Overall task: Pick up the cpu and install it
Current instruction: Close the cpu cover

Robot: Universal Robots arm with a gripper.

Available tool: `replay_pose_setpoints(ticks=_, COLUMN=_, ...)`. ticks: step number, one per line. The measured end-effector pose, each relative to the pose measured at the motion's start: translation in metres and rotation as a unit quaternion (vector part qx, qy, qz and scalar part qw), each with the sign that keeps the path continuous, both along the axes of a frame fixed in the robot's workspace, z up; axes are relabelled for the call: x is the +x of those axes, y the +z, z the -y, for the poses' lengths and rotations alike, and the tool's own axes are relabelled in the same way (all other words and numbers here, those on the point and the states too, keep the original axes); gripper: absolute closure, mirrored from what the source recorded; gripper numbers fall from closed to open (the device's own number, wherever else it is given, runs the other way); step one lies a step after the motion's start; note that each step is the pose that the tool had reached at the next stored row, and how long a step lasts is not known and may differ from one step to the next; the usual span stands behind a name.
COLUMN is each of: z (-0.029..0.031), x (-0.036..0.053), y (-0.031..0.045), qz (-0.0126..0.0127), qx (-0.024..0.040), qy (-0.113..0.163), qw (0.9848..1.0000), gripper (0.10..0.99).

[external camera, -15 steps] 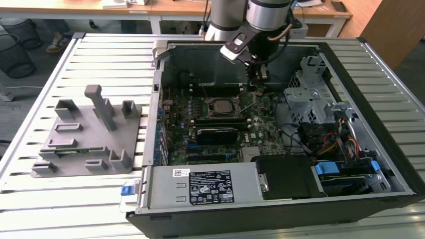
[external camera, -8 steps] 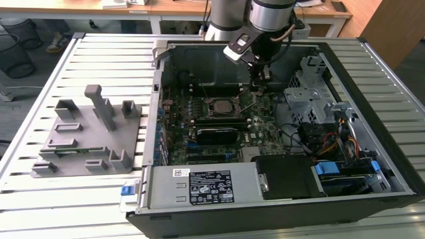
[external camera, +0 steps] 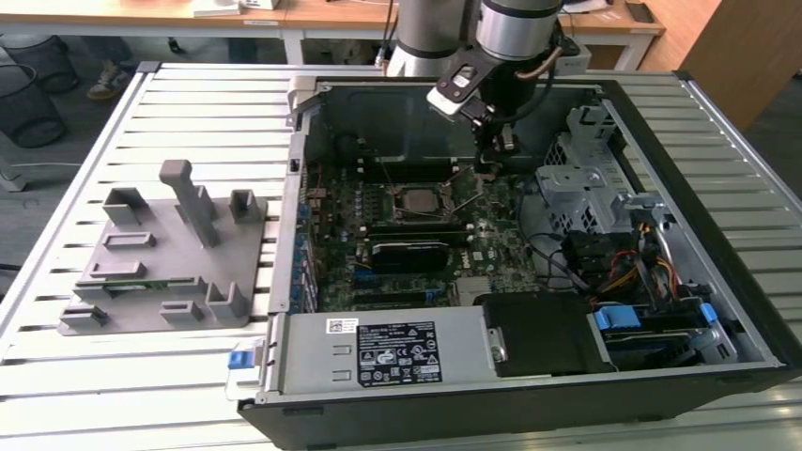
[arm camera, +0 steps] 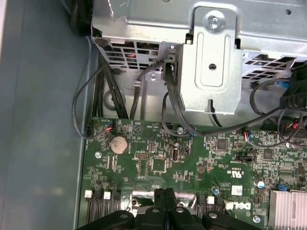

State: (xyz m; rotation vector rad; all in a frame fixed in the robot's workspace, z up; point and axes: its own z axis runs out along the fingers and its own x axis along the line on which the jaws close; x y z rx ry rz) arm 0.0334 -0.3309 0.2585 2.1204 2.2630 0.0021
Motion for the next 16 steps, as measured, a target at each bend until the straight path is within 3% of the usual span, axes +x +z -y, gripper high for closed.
replay_pose_setpoints(ticks=16, z=-0.0022, x=0.0142, y=-0.0019, qz=0.0, qx=0.0002, qy=0.0, qw=1.0, gripper=0.98)
